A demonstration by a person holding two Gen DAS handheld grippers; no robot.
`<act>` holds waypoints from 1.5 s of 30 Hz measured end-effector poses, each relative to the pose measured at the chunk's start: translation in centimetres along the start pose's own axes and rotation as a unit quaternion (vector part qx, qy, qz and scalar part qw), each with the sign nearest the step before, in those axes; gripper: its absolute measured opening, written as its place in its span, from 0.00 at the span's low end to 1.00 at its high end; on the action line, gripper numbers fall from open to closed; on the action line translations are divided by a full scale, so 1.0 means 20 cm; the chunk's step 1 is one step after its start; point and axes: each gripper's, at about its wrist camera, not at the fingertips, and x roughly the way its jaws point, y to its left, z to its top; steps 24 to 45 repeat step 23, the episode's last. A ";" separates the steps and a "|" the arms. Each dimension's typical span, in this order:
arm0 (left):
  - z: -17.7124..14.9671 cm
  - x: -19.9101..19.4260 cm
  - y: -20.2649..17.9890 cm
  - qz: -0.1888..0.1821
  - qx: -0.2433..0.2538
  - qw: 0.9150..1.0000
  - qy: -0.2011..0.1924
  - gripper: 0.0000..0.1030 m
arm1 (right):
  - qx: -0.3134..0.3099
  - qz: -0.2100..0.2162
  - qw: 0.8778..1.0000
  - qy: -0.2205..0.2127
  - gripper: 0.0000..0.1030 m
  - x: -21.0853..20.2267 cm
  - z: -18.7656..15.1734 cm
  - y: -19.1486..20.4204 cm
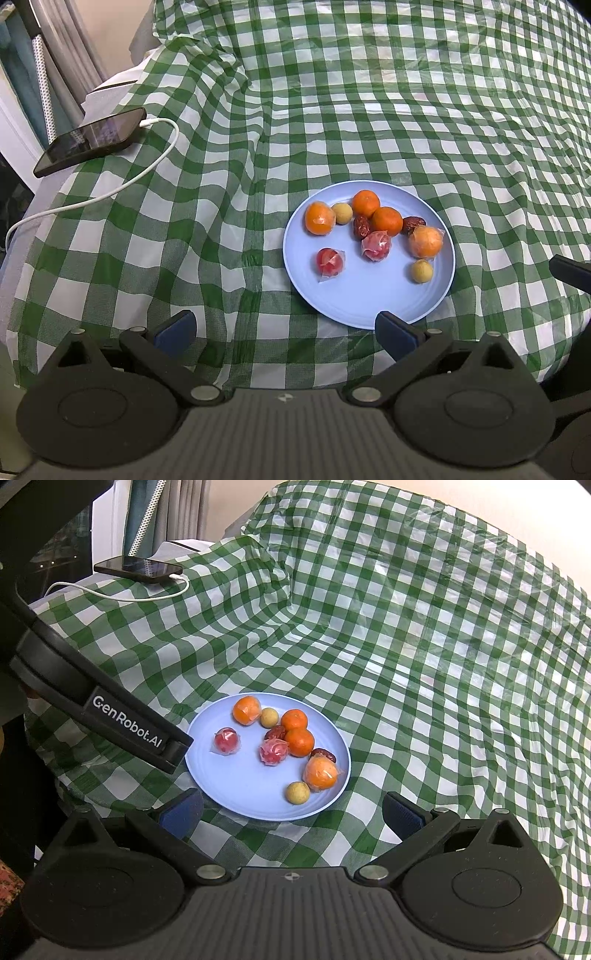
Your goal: Organize fruits
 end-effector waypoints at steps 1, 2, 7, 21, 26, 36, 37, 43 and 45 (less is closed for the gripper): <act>0.00 0.00 0.00 0.001 0.000 1.000 0.000 1.00 | 0.000 0.000 1.000 0.000 0.99 0.00 0.00 0.00; 0.00 0.00 0.00 0.001 0.000 1.000 0.001 1.00 | 0.001 0.000 1.000 0.000 0.99 0.00 0.00 0.00; 0.00 0.01 0.00 0.001 0.001 1.000 0.002 1.00 | 0.001 -0.001 1.000 0.000 0.99 0.00 0.00 0.00; -0.01 0.00 0.01 0.003 0.004 1.000 -0.005 1.00 | 0.001 0.000 1.000 0.000 0.99 0.00 0.00 0.00; -0.01 0.00 0.00 0.003 0.006 1.000 -0.004 1.00 | 0.002 0.001 1.000 0.000 0.99 0.00 0.00 0.00; -0.01 0.00 0.00 0.003 0.006 1.000 -0.004 1.00 | 0.002 0.001 1.000 0.000 0.99 0.00 0.00 0.00; -0.01 0.00 0.00 0.003 0.006 1.000 -0.004 1.00 | 0.002 0.001 1.000 0.000 0.99 0.00 0.00 0.00; -0.01 0.00 0.00 0.003 0.006 1.000 -0.004 1.00 | 0.002 0.001 1.000 0.000 0.99 0.00 0.00 0.00; -0.01 0.00 0.00 0.003 0.006 1.000 -0.004 1.00 | 0.002 0.001 1.000 0.000 0.99 0.00 0.00 0.00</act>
